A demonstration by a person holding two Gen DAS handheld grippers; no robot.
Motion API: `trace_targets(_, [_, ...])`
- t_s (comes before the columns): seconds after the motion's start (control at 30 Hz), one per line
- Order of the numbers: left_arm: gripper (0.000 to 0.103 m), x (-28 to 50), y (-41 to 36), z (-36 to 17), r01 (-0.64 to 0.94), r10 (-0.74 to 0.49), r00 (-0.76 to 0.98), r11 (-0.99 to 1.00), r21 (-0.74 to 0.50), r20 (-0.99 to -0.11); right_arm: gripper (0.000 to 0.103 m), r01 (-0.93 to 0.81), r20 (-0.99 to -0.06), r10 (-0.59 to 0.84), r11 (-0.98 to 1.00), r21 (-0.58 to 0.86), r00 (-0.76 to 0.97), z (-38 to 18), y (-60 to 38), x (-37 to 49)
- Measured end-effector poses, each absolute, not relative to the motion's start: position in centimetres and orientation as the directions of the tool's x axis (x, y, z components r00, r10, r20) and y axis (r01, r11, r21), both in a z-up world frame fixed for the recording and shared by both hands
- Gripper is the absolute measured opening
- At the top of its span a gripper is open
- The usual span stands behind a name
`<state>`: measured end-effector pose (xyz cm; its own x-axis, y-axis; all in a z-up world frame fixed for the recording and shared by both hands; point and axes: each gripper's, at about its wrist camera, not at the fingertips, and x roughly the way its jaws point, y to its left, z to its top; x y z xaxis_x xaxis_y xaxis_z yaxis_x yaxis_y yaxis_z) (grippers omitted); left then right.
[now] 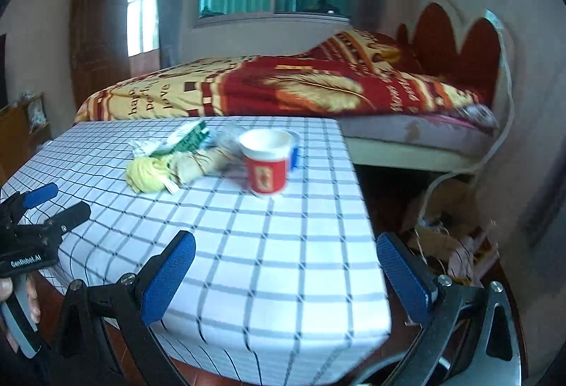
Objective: Collect trash
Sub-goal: 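Move both tools back toward the table, then grasp the yellow cloth with the left tool while the right tool grasps the red paper cup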
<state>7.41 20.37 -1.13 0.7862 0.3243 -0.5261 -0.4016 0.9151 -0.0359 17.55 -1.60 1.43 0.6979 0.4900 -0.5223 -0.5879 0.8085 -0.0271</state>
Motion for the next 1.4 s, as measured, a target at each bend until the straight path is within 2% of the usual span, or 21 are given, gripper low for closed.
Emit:
trace_targets(0.4, [0.103,15.3,26.9,-3.8,-0.401,0.268,0.712,0.914,-0.063,-0.649,0.103,-0.584,-0.629,0.478,0.810,0.047,0.613,-1.2,5.8,27.3])
trace_targets(0.6, [0.102,18.1,28.8,-5.4,-0.404,0.240,0.682,0.911,-0.082,-0.691,0.103,-0.579,-0.662,0.444,0.815,0.017,0.604,-2.6,8.3,30.8])
trace_targets(0.63, [0.102,18.4,28.8,-5.4,-0.403,0.237,0.680,0.911,-0.083,-0.694,0.102,-0.579,-0.666,0.441,0.815,0.017,0.602,-2.8,8.5,31.2])
trace_targets(0.77, [0.101,19.2,28.9,-5.6,-0.382,0.207,0.677,0.919,-0.097,-0.706,0.086,-0.584,-0.684,0.439,0.811,0.024,0.582,-3.5,9.2,32.5])
trace_targets(0.8, [0.099,19.4,28.9,-5.8,-0.374,0.193,0.673,0.922,-0.103,-0.714,0.084,-0.587,-0.689,0.441,0.809,0.027,0.575,-3.8,9.4,32.7])
trace_targets(0.83, [0.094,19.6,28.9,-5.9,-0.366,0.180,0.672,0.924,-0.111,-0.718,0.078,-0.591,-0.691,0.444,0.806,0.030,0.571,-3.9,9.4,32.8])
trace_targets(0.87, [0.088,19.6,28.8,-5.9,-0.353,0.162,0.674,0.928,-0.122,-0.721,0.066,-0.595,-0.694,0.447,0.803,0.034,0.565,-4.0,9.5,32.8])
trace_targets(0.93, [0.055,19.8,28.7,-5.9,-0.313,0.106,0.688,0.936,-0.161,-0.718,0.061,-0.599,-0.690,0.455,0.800,0.039,0.563,-4.1,9.5,32.7])
trace_targets(0.97, [0.053,19.7,28.5,-5.8,-0.306,0.098,0.691,0.937,-0.167,-0.716,0.060,-0.602,-0.688,0.460,0.797,0.043,0.561,-4.1,9.4,32.5])
trace_targets(1.0, [0.047,19.4,28.2,-5.5,-0.303,0.106,0.696,0.940,-0.156,-0.710,0.060,-0.605,-0.683,0.464,0.795,0.040,0.564,-4.0,9.2,32.3])
trace_targets(1.07, [0.044,18.8,27.7,-5.2,-0.288,0.109,0.710,0.946,-0.146,-0.695,0.059,-0.612,-0.676,0.469,0.790,0.033,0.569,-3.9,9.1,31.7])
trace_targets(1.4, [0.044,13.9,25.8,-3.2,-0.274,0.135,0.775,0.952,-0.137,-0.617,0.059,-0.611,-0.619,0.502,0.790,0.044,0.604,-1.5,5.7,27.9])
